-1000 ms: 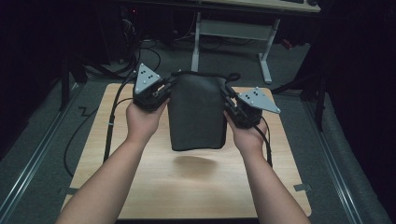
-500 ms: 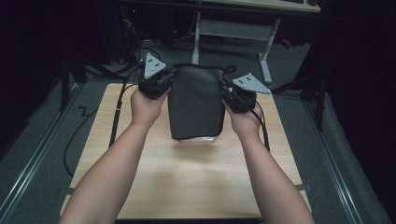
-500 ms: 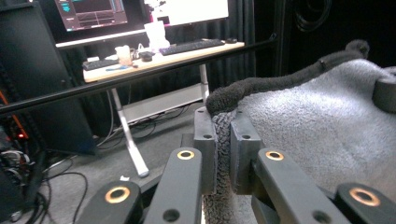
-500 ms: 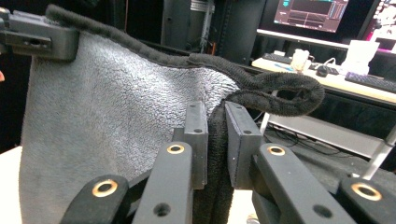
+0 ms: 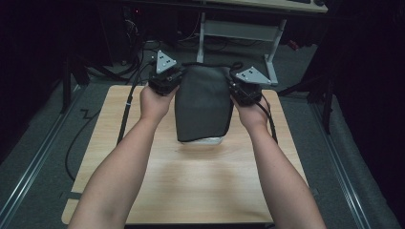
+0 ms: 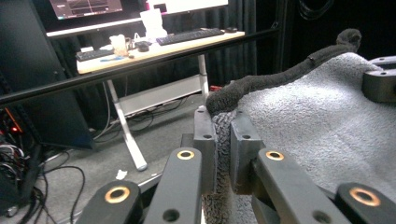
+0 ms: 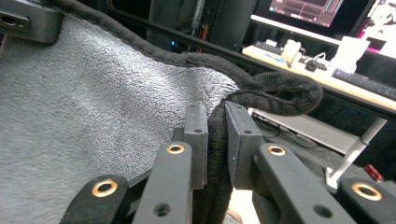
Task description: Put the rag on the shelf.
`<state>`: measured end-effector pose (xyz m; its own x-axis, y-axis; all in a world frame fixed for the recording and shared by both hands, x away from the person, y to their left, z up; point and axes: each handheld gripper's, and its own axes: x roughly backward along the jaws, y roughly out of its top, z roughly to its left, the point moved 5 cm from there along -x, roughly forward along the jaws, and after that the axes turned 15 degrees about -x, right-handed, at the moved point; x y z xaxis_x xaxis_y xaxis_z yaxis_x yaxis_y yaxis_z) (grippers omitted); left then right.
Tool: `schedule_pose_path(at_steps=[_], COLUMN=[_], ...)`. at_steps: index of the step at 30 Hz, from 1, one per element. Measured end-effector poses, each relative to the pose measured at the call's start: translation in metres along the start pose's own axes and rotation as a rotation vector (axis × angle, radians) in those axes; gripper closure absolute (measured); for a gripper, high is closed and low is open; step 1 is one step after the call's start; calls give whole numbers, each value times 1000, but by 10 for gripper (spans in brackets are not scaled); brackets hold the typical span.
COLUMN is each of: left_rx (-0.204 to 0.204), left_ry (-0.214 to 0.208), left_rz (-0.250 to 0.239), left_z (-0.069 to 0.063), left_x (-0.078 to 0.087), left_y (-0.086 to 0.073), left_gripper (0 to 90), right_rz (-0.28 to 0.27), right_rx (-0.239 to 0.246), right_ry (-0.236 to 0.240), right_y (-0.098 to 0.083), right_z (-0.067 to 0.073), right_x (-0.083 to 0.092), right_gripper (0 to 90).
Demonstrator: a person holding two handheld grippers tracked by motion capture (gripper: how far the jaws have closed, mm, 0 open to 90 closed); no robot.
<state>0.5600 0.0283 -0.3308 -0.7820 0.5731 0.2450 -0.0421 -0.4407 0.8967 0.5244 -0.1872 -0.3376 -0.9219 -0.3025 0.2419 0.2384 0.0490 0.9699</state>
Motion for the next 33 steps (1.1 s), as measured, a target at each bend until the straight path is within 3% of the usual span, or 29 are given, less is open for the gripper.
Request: schedule_pose_path(at_steps=[3, 5, 14, 20, 24, 27, 33], left_rx=[40, 53, 69, 97, 119, 135, 168], left_ry=[-21, -25, -77, -112, -144, -157, -170], left_rz=[43, 63, 137, 164, 174, 174, 166], left_z=[-1, -3, -14, -19, -23, -25, -26], left_x=[-8, -11, -20, -22, -23, -24, -23], left_y=[-11, -20, -52, -69, -81, -86, -90], left_gripper=[832, 831, 834, 834, 834, 834, 833], right_rz=[34, 55, 134, 169, 180, 184, 184], right_rx=[15, -15, 2, -7, -72, -60, -82], right_ry=[-5, 5, 50, 84, 133, 137, 172], right_y=[-8, -14, -38, -52, -59, -64, -69], right_z=[-2, -4, -9, -12, -16, -17, -18], right_x=[-8, -14, -23, -23, -23, -22, -18], right_gripper=[810, 810, 808, 808, 806, 806, 806])
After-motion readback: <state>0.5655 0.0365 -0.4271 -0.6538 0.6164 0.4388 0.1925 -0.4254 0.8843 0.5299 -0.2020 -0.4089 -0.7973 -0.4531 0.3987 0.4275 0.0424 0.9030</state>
